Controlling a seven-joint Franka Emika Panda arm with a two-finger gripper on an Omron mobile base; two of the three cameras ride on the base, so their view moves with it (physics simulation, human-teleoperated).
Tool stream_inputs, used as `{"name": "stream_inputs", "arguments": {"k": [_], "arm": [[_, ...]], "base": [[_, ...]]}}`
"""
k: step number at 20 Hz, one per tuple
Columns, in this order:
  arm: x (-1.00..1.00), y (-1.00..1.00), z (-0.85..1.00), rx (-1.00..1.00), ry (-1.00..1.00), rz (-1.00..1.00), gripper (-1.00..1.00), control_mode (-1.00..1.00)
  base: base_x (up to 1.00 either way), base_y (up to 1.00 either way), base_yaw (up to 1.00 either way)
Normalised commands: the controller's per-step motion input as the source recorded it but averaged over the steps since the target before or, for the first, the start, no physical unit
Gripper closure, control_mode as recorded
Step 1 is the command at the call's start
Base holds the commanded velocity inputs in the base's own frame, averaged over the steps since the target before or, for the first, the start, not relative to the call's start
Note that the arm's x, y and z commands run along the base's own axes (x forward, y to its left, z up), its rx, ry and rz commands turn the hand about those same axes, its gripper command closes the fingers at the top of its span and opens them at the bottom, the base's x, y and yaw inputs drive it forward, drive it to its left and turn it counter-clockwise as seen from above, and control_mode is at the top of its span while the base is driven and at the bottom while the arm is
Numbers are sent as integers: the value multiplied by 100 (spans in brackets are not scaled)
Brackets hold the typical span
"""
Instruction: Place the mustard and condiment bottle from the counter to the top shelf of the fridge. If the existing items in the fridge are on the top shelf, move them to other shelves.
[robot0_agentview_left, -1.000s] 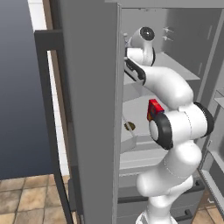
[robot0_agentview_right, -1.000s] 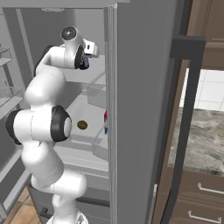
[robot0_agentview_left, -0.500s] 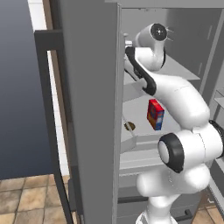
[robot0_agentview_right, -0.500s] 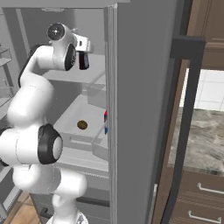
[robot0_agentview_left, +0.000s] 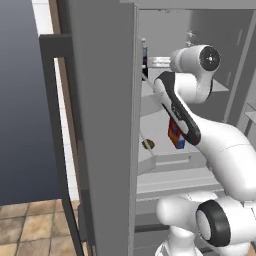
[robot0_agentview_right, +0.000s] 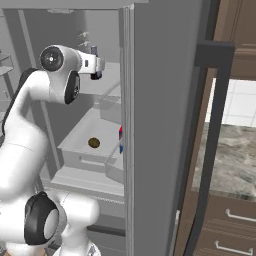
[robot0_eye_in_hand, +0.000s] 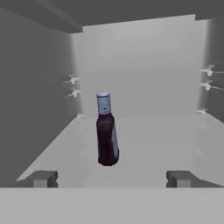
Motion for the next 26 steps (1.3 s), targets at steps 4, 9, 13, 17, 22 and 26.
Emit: {"name": "stream_inputs", "arguments": {"k": [4,9,13,17,22,26], "arm": [[-100,-52,0,0,6,0,-100,-100],[-100,-36,0,0,13,0,-100,-100],[-100,-2,0,-5,23,0,-100,-100],[-100,8,-6,-15,29,0,-100,-100],[-100,1,-34,-11,22,1,-100,-100],[0,0,0,0,0,0,-100,100]], "base": [[0,0,0],[0,0,0],[0,0,0],[0,0,0],[0,0,0],[-100,0,6]]}}
